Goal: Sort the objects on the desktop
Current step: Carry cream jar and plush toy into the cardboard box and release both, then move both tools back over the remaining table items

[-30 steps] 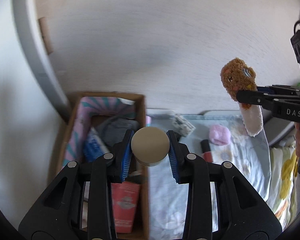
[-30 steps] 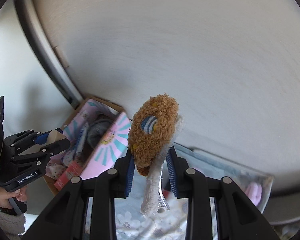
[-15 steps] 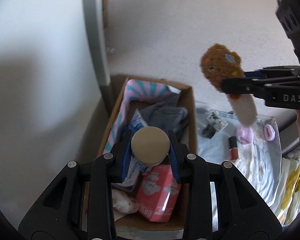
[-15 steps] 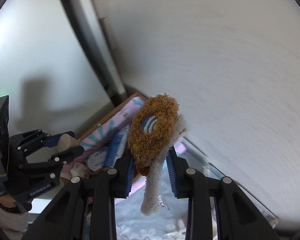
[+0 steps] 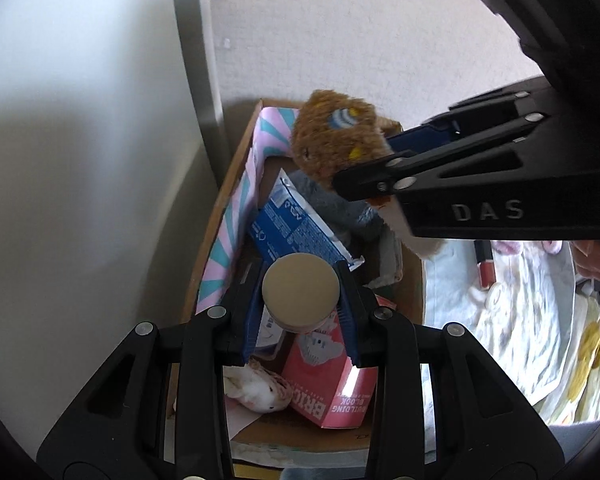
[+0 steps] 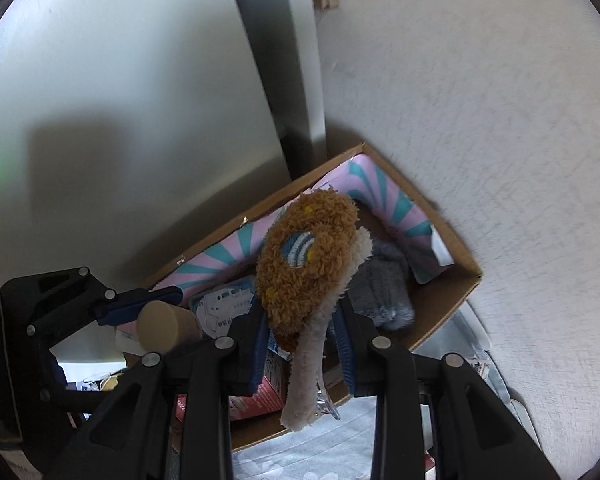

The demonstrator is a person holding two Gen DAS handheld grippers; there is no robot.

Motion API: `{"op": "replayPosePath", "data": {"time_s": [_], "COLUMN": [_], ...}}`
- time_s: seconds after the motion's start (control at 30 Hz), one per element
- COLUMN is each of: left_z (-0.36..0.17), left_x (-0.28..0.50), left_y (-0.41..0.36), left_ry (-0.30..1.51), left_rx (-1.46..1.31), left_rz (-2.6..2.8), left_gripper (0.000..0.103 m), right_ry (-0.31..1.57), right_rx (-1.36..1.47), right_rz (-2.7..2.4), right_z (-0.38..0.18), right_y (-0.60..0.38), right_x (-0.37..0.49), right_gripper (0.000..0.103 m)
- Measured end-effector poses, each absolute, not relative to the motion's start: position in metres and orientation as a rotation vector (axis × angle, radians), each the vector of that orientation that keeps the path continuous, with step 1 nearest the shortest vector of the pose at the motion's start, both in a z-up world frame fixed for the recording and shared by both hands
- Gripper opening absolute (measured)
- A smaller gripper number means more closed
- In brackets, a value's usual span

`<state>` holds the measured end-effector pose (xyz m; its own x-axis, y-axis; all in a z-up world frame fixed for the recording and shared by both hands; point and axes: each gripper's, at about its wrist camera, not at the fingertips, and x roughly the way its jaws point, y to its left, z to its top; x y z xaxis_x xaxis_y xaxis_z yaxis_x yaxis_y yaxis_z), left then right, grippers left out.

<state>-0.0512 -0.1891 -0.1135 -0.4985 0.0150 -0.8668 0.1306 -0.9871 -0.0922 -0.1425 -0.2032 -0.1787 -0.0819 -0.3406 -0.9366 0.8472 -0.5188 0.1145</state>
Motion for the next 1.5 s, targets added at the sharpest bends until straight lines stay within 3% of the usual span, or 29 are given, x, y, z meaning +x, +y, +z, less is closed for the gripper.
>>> {"op": "replayPosePath", "data": {"time_s": [0.63, 0.67, 0.7, 0.73, 0.77, 0.8, 1.2, 1.33, 1.5], "left_z": [-0.120, -0.121, -0.123, -0.123, -0.123, -0.122, -0.117, -0.118, -0.117], "left_x": [-0.052, -0.053, -0.054, -0.054, -0.053, -0.051, -0.035, -0.032, -0.033], "left_y": [-0.185, -0.185, -0.185, -0.185, -0.182, -0.181, -0.163, -0.163, -0.154], "left_ry": [0.211, 0.225, 0.248, 0.249, 0.229, 0.210, 0.034, 0.107, 0.063], "left_rx": [1.589, 1.603, 1.633, 1.649, 1.649, 1.624, 1.474, 1.455, 1.424], "left_rz": [-2.669, -2.667, -2.659, -2.649, -2.649, -2.670, -2.749, -2.773, -2.770], "left_gripper": [0.030, 0.034, 0.050, 0.069, 0.100, 0.103, 0.103, 0.103, 0.103], "right_ry": [0.612, 0.613, 0.609, 0.607, 0.616, 0.619, 0.409, 0.431, 0.575], "right_rx": [1.377, 1.367, 1.348, 1.338, 1.341, 1.339, 1.256, 1.199, 1.075], "right_rz": [-1.720, -1.734, -1.742, -1.747, -1.758, -1.776, -1.942, -1.980, -2.119], "right_z": [-0.181, -0.181, -0.180, -0.180, -0.180, -0.178, -0.157, -0.144, -0.128], "right_y": [-0.205, -0.206, -0.205, -0.205, -0.205, -0.204, -0.169, -0.164, -0.154], "right_x": [-0.147, -0.147, -0.146, -0.145, -0.145, -0.145, -0.147, -0.142, -0.128], "right_gripper": [0.030, 0.034, 0.039, 0.062, 0.095, 0.103, 0.103, 0.103, 0.103]}}
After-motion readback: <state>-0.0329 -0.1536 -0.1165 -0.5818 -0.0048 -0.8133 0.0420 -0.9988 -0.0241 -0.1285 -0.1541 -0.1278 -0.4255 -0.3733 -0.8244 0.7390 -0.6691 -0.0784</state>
